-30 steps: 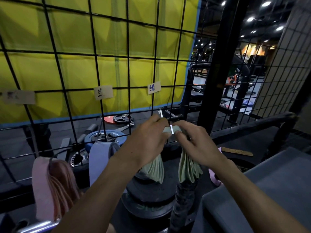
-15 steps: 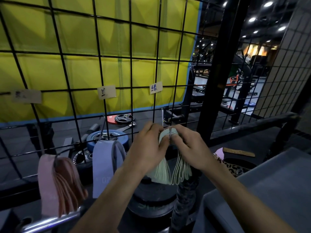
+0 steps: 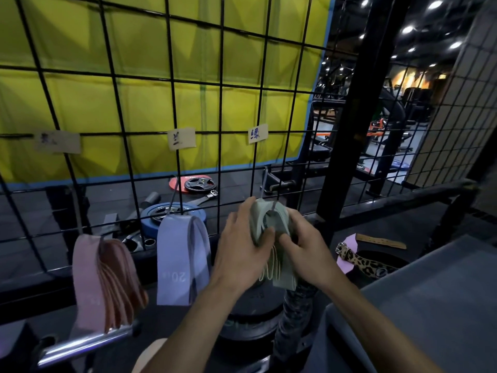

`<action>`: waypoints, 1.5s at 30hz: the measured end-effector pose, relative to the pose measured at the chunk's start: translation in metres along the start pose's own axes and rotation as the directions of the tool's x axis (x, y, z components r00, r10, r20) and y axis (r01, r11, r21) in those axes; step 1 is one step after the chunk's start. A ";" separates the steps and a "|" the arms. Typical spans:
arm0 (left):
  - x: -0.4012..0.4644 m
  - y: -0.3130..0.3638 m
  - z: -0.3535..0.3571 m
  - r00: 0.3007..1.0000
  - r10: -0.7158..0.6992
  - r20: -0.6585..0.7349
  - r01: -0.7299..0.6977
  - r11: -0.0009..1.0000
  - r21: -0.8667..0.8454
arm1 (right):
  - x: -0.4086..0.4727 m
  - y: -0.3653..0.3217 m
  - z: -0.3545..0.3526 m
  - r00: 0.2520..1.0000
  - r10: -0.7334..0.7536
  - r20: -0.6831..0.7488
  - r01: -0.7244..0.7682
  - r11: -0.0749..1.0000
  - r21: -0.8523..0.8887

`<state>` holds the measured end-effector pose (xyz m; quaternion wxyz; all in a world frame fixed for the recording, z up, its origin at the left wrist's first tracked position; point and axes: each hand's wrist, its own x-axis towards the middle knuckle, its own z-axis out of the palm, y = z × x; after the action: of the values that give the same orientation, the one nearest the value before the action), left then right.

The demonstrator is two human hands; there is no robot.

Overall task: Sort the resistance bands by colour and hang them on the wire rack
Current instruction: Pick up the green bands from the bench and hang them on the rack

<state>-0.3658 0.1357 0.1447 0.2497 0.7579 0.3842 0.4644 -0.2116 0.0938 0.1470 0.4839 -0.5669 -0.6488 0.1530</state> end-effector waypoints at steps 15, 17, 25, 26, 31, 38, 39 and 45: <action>-0.017 0.008 -0.023 0.993 -0.114 -0.015 0.112 0.988 -0.111 | 0.003 -0.007 0.024 0.977 0.183 0.113 -0.215 0.858 0.467; -0.015 0.004 -0.023 0.992 -0.123 -0.009 0.122 0.991 -0.047 | 0.009 -0.006 0.017 0.968 0.201 0.151 -0.247 0.874 0.419; -0.002 0.003 -0.018 0.989 -0.146 0.000 0.145 0.985 0.099 | 0.032 0.002 -0.012 0.962 0.084 0.258 -0.103 0.993 0.063; -0.001 0.005 -0.020 0.990 -0.139 -0.005 0.139 0.982 0.130 | 0.031 0.003 -0.012 0.965 0.071 0.251 -0.087 0.995 0.055; 0.005 0.012 -0.029 0.988 -0.144 -0.047 0.150 0.977 0.150 | 0.030 0.008 -0.012 0.973 0.036 0.228 -0.046 0.998 0.039; 0.011 0.017 -0.028 0.900 -0.423 0.107 0.435 0.887 -0.152 | 0.031 0.004 -0.018 0.961 0.019 0.274 -0.033 0.998 0.048; 0.011 0.017 -0.029 0.886 -0.448 0.120 0.463 0.861 -0.210 | 0.032 0.004 -0.019 0.961 0.016 0.277 -0.027 0.999 0.035; 0.011 0.023 -0.033 0.874 -0.465 0.138 0.485 0.821 -0.301 | 0.037 0.008 -0.023 0.960 -0.019 0.279 0.000 0.998 0.068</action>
<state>-0.3840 0.1321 0.1817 0.4902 0.5996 0.4712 0.4221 -0.1848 0.1207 0.1687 0.4070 -0.5199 -0.7078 0.2510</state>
